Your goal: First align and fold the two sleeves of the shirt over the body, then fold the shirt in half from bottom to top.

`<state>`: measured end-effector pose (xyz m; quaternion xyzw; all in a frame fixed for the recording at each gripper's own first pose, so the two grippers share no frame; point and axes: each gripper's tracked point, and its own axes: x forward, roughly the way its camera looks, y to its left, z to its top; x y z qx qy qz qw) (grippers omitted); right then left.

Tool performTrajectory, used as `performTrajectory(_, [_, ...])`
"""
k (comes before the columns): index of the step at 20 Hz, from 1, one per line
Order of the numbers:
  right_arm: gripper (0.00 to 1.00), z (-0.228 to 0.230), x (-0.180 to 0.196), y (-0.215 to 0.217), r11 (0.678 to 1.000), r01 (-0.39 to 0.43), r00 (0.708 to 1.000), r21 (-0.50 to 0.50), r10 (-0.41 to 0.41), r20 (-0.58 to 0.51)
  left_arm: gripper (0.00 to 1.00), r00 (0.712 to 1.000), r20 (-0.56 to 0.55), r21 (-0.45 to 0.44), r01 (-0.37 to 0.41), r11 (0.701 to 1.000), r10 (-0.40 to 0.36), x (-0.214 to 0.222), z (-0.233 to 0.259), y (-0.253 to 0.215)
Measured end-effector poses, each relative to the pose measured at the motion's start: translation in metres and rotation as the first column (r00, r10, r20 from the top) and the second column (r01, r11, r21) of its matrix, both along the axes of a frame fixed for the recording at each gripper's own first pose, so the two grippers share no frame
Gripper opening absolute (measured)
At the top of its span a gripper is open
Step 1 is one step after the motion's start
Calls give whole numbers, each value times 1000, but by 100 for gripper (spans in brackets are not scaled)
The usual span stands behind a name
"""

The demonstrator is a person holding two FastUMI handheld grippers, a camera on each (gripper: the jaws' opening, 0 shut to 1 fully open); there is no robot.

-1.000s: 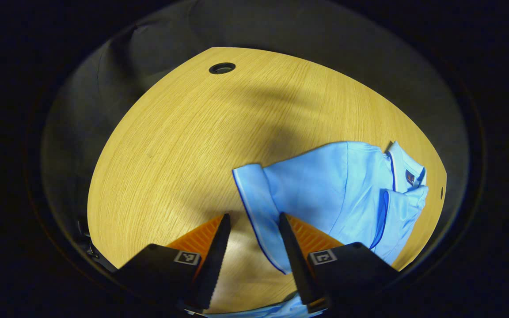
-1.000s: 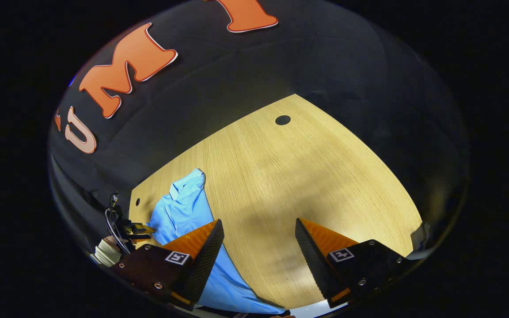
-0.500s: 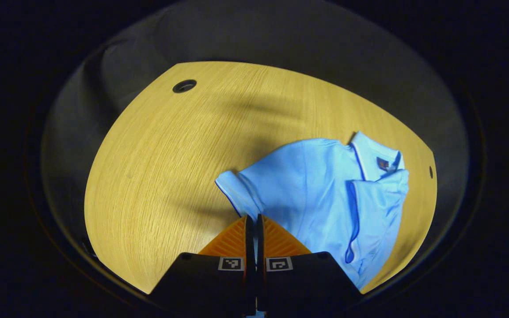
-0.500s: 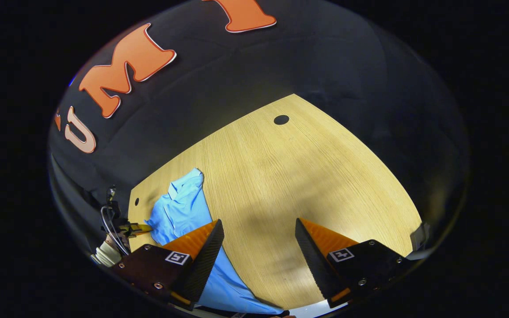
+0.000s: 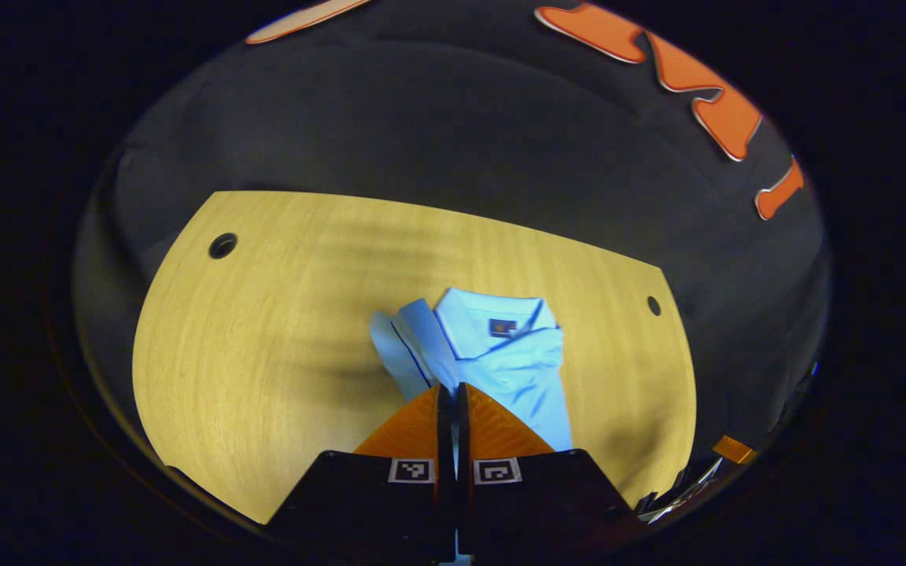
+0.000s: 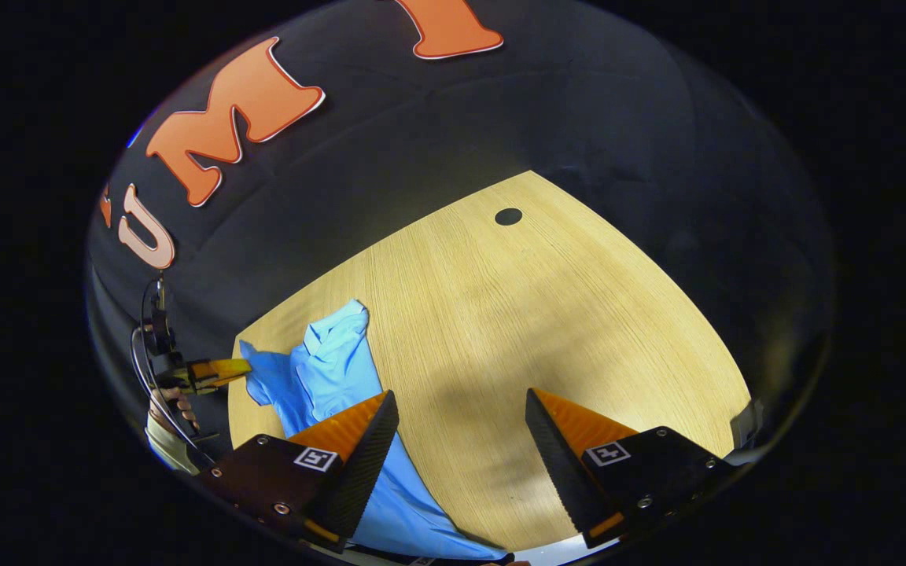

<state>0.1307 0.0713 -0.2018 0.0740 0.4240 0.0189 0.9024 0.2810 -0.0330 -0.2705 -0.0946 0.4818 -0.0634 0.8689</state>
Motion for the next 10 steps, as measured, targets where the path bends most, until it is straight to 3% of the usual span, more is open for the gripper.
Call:
performTrajectory(5, [98, 5, -6, -13, 1000, 24, 1000, -4, -24, 11, 5, 989, -17, -42, 145, 989, -146, 2, 18, -80])
performTrajectory(10, [99, 2, -12, -32, 998, 61, 998, 3, -61, 10, 5, 978, -51, -56, 202, 978, -205, -7, 2, -118])
